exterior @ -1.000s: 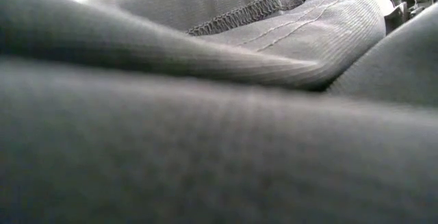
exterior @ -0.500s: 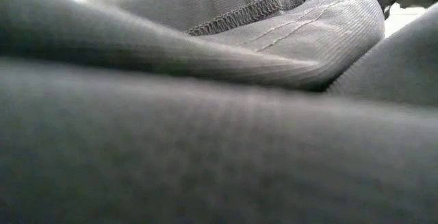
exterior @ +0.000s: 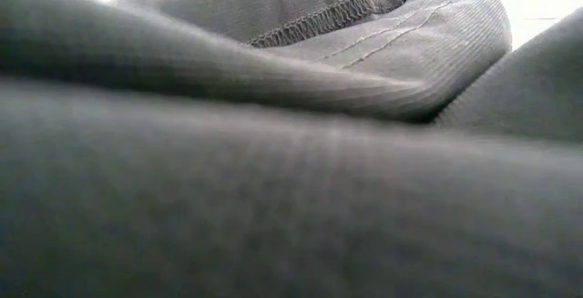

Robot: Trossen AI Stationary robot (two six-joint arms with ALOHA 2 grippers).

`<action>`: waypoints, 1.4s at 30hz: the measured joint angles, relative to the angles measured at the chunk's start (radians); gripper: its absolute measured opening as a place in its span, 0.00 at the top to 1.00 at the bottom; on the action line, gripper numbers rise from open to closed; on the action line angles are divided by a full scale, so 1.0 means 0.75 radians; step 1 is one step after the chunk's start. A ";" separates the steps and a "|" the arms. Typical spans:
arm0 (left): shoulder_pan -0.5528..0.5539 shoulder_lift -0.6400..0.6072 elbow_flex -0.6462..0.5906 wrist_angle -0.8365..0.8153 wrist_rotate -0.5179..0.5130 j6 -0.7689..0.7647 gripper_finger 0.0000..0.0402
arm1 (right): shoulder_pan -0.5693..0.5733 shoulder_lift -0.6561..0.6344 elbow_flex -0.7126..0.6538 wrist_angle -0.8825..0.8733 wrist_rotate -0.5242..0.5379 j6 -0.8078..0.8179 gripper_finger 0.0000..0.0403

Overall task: Sort clothes
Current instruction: Put the gray shorts into the blue laundry bin

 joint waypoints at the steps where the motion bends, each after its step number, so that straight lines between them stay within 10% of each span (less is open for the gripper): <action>1: 0.000 0.022 0.025 0.001 -0.003 -0.008 1.00 | 0.000 0.033 0.030 -0.007 -0.001 0.000 0.86; 13: 0.000 0.316 0.215 -0.009 0.070 -0.532 1.00 | 0.000 0.278 0.297 -0.016 -0.004 0.051 0.86; 24: -0.001 0.455 0.294 -0.429 0.103 -0.491 1.00 | 0.000 0.294 0.435 -0.013 -0.004 0.052 0.86; 42: 0.000 0.486 0.291 -0.451 0.065 -0.193 1.00 | 0.000 0.475 0.833 -0.014 -0.004 -0.103 0.86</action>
